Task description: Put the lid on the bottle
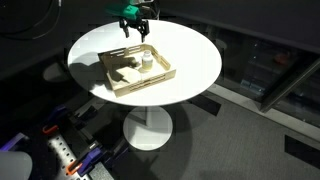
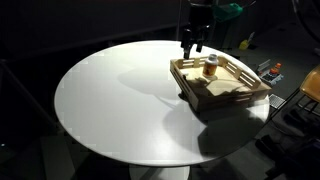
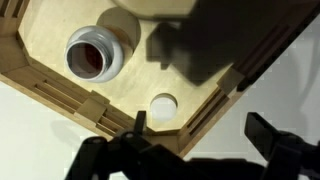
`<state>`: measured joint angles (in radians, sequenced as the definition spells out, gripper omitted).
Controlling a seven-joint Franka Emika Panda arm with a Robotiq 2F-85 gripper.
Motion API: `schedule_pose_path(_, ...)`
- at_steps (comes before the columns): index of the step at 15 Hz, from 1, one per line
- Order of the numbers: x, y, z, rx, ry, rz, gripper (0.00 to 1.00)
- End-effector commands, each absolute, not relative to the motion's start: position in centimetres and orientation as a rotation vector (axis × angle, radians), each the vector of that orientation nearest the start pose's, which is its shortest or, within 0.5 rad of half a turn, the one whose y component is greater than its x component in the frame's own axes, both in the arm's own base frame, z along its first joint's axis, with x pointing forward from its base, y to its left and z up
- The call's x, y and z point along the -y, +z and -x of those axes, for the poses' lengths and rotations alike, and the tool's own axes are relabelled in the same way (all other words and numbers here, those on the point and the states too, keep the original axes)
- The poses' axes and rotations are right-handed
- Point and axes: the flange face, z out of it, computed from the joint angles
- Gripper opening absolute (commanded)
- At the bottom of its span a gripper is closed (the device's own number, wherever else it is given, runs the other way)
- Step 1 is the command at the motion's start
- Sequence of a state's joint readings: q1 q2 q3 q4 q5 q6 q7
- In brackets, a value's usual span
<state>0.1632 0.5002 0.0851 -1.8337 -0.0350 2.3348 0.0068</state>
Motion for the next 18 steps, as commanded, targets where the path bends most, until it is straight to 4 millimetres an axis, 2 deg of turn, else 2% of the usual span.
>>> schedule_pose_path(1,-16.0,28.2,-62.6,0.443,-0.072,3.106,1.0)
schedule_pose_path(2,-16.0,28.6,-62.6,0.423,-0.085,3.105,1.0)
schedule_pose_path(3,-16.3,27.4,-62.8,0.418,-0.043,3.097,1.0)
schedule_pose_path(7,-16.3,28.1,-63.0,0.42,-0.079,3.098,1.0)
schedule_pose_path(10,-15.8,27.9,-64.1,0.447,-0.13,3.099,1.0)
schedule_pose_path(14,-14.9,26.5,-65.7,0.465,-0.145,3.077,1.0)
schedule_pose_path(18,-14.2,24.2,-67.4,0.48,-0.12,3.068,1.0)
